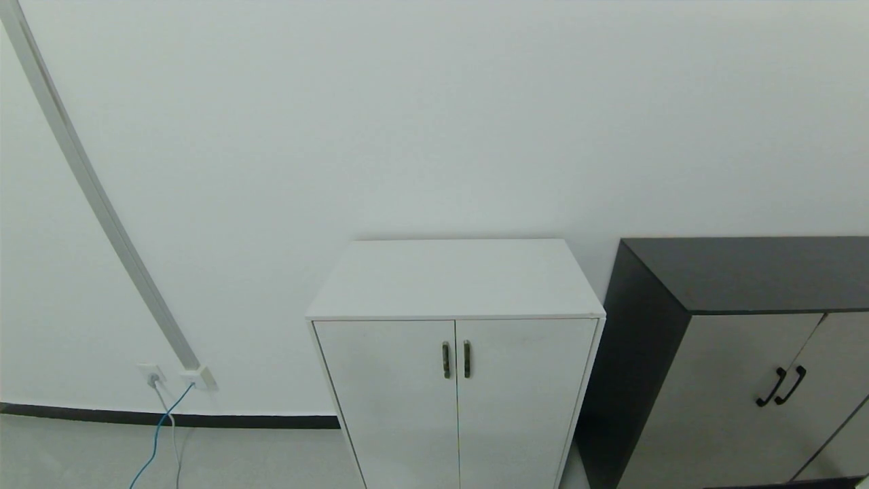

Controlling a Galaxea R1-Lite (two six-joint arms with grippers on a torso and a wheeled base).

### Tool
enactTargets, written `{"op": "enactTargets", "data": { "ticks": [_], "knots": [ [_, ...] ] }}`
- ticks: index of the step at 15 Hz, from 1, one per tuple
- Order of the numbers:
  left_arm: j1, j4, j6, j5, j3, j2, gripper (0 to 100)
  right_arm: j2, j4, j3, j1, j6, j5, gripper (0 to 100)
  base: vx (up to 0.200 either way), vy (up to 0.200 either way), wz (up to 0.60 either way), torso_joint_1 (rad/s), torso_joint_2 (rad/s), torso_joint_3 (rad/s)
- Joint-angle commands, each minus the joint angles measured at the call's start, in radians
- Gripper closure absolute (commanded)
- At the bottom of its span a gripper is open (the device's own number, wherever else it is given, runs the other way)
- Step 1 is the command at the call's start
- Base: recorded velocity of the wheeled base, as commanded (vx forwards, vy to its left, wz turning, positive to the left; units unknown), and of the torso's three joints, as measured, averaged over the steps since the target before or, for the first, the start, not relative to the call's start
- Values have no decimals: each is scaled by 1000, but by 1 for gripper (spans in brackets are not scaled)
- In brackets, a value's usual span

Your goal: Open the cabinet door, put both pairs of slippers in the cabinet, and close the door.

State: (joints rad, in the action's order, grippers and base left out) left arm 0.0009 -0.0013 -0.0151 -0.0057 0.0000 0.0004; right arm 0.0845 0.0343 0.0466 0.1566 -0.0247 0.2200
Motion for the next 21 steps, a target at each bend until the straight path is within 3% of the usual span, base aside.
{"op": "enactTargets", "data": {
  "ticks": [1,4,6,8,11,14,21],
  "knots": [
    [1,0,0,0,0,0,100,17,-1,-2,-54,19,5,100,0,0,0,0,0,0],
    [1,0,0,0,0,0,100,9,-27,-22,-98,25,-28,100,0,0,0,0,0,0],
    [1,0,0,0,0,0,100,9,-79,-44,-98,29,-139,100,0,0,0,0,0,0],
    [1,0,0,0,0,0,100,9,-36,-47,-97,45,-249,100,0,0,0,0,0,0],
    [1,0,0,0,0,0,100,17,-34,-47,-101,35,-255,100,0,0,0,0,0,0],
    [1,0,0,0,0,0,100,-34,-36,-45,-166,37,-254,100,0,0,0,0,0,0],
    [1,0,0,0,0,0,100,-81,-36,-47,-157,45,-251,100,0,0,0,0,0,0]
  ]
}}
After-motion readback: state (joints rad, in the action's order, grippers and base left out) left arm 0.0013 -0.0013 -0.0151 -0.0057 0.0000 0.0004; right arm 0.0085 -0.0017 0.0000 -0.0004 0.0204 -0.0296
